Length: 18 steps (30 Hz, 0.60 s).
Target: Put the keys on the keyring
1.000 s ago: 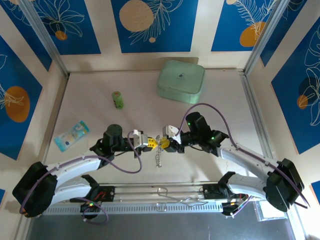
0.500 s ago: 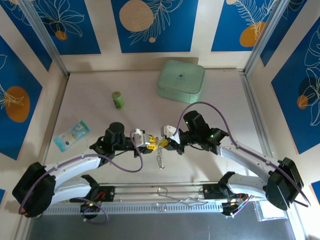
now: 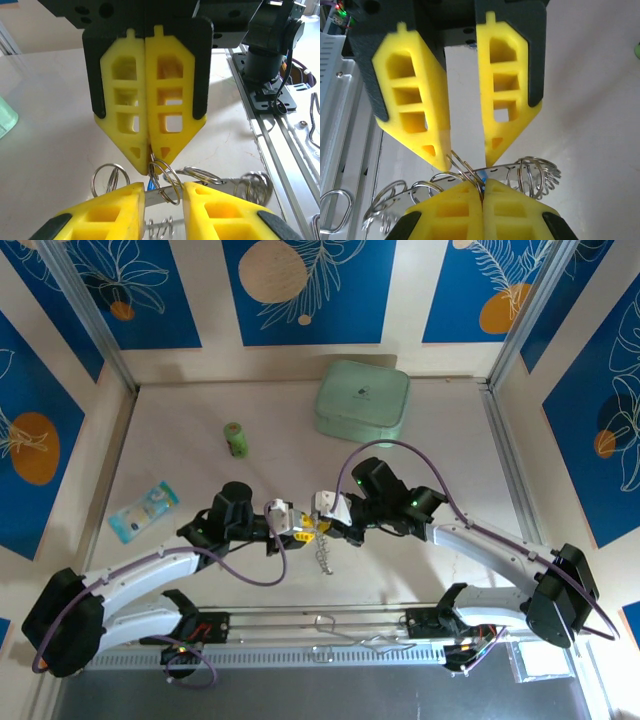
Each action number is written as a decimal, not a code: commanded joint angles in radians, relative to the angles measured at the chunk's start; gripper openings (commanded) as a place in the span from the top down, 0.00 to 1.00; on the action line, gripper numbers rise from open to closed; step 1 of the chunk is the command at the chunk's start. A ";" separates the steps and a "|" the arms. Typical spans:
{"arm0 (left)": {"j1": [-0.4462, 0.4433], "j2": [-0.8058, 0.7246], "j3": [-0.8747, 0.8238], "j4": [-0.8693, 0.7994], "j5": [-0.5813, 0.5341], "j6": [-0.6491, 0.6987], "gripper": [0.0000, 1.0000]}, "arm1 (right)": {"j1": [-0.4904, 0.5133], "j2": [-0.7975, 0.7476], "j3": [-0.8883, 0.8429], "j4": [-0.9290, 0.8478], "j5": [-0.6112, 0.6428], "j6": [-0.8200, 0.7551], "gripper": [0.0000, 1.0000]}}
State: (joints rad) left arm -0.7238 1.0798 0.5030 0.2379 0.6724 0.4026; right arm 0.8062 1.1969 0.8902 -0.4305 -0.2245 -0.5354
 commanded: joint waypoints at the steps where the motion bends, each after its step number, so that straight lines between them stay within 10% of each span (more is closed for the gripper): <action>1: -0.015 -0.014 0.028 -0.029 0.009 0.024 0.74 | 0.010 0.006 0.033 -0.016 0.009 -0.001 1.00; 18: -0.025 0.032 0.038 0.030 -0.033 -0.047 0.74 | 0.031 0.030 0.051 0.011 0.011 0.068 1.00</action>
State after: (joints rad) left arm -0.7383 1.1027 0.5121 0.2317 0.6533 0.3752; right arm 0.8257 1.2186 0.8974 -0.4347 -0.1913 -0.5041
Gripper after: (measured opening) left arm 0.258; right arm 0.054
